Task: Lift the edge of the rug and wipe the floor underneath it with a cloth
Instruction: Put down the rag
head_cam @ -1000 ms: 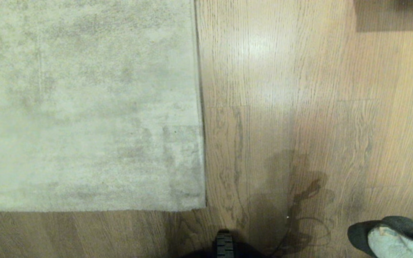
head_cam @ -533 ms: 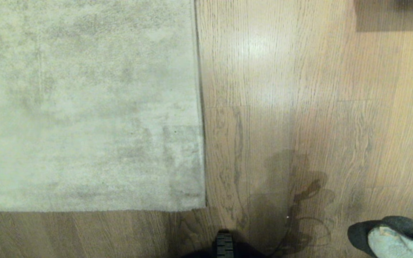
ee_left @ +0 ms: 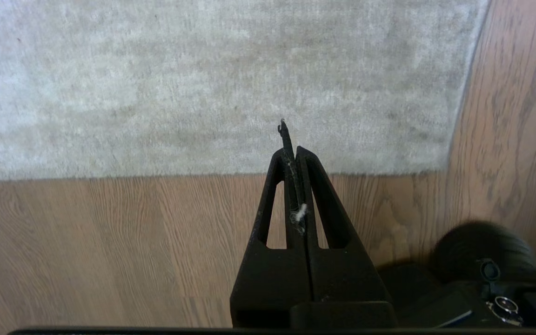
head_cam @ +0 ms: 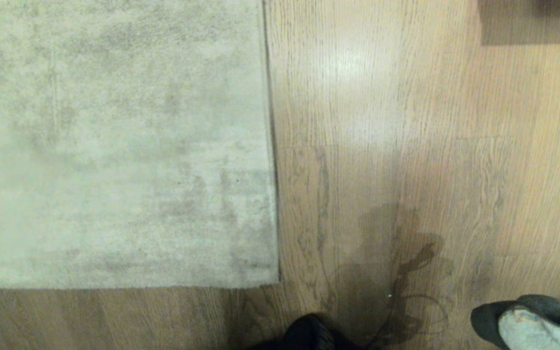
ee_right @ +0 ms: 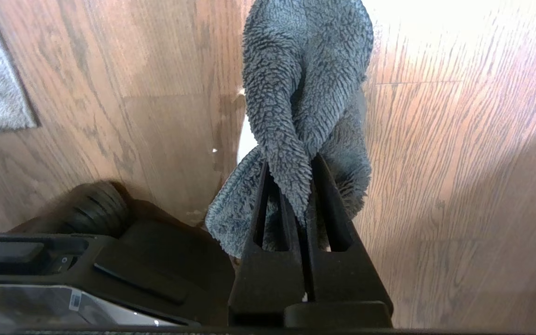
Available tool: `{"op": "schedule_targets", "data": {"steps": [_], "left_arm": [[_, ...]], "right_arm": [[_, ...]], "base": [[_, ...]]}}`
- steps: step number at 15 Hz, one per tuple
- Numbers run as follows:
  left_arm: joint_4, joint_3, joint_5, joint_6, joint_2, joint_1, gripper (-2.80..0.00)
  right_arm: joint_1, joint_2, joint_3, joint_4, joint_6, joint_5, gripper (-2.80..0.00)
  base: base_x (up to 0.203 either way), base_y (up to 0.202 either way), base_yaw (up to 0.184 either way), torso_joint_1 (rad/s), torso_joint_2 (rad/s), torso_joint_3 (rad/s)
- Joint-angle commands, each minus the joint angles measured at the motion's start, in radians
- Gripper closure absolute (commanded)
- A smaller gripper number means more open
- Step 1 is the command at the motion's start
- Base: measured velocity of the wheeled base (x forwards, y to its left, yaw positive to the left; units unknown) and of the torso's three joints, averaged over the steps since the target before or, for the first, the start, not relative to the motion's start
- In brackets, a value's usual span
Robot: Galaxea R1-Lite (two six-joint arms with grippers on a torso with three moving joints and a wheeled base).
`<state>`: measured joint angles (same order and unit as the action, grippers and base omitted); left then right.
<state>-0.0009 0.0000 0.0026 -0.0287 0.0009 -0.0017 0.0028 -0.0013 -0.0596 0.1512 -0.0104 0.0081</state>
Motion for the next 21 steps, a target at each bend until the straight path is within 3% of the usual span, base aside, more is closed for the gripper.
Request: {"op": "schedule_targets", "data": {"steps": [1, 21], "left_arm": [[0.001, 0.000, 0.000, 0.000, 0.001, 0.000, 0.00], [0.001, 0.000, 0.004, -0.002, 0.001, 0.000, 0.00]], "right_arm": [[0.000, 0.001, 0.000, 0.002, -0.002, 0.000, 0.00], [0.000, 0.001, 0.000, 0.002, -0.002, 0.001, 0.00]], "base": [[0.000, 0.000, 0.000, 0.000, 0.00, 0.000], [0.000, -0.176, 0.008, 0.002, 0.00, 0.004]]}}
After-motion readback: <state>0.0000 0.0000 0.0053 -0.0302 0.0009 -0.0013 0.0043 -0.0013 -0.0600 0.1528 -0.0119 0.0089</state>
